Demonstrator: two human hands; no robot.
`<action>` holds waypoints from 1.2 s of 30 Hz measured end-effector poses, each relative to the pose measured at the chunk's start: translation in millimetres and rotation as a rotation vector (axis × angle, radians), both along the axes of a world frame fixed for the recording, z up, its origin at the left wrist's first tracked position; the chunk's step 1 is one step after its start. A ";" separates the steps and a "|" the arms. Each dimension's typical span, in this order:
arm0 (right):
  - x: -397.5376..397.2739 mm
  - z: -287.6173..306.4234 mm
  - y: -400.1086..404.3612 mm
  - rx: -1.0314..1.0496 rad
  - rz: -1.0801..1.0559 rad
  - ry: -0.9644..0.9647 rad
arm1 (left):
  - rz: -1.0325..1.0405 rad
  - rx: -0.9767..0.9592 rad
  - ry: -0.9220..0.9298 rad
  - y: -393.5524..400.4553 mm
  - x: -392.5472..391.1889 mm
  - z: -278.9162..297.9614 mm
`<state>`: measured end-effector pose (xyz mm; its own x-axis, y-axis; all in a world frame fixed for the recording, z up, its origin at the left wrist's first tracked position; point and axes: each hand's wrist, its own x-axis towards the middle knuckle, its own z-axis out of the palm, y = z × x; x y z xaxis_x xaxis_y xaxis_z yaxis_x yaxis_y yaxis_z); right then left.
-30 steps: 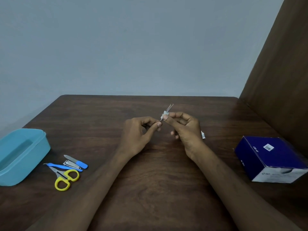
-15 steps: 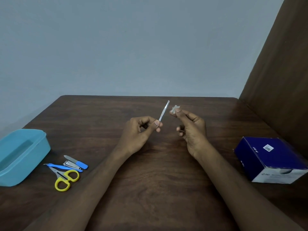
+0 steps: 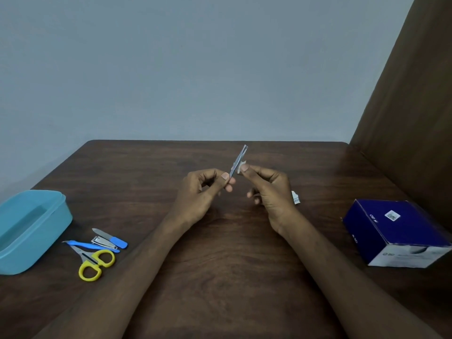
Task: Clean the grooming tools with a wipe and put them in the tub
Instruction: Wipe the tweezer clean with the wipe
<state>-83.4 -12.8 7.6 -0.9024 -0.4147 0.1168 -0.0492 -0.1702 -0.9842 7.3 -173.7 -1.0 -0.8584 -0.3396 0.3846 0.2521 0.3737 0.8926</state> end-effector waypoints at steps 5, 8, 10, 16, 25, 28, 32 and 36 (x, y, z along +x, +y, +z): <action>2.4 0.1 -1.7 -0.023 0.067 -0.007 | -0.002 -0.017 -0.003 -0.1 0.9 1.4; 2.1 -0.5 -2.3 -0.003 0.077 0.009 | -0.009 -0.018 0.004 -0.3 1.2 1.5; 1.6 0.1 -2.3 -0.016 0.081 -0.003 | -0.011 -0.033 -0.014 -0.1 1.3 1.9; 0.2 4.5 -1.1 -0.073 0.073 -0.042 | -0.095 -0.098 -0.071 -1.4 2.3 1.6; -9.2 4.5 -2.0 -0.096 -0.042 -0.012 | -0.083 -0.202 -0.070 -2.8 1.3 -1.2; -9.5 0.7 -1.3 -0.058 -0.043 -0.031 | -0.046 -0.211 -0.060 -2.8 0.1 -1.3; -8.8 2.0 -0.8 -0.070 -0.102 -0.005 | -0.025 -0.224 -0.048 -2.0 1.7 -0.6; -8.7 3.1 0.8 -0.096 -0.139 -0.024 | -0.011 -0.255 -0.042 -1.1 2.5 0.1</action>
<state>-92.1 -11.9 10.7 -0.9534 -0.2736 0.1273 -0.0553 -0.2564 -0.9650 9.8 -174.8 -0.9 -0.8783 -0.2269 0.4208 0.2222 0.5856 0.7795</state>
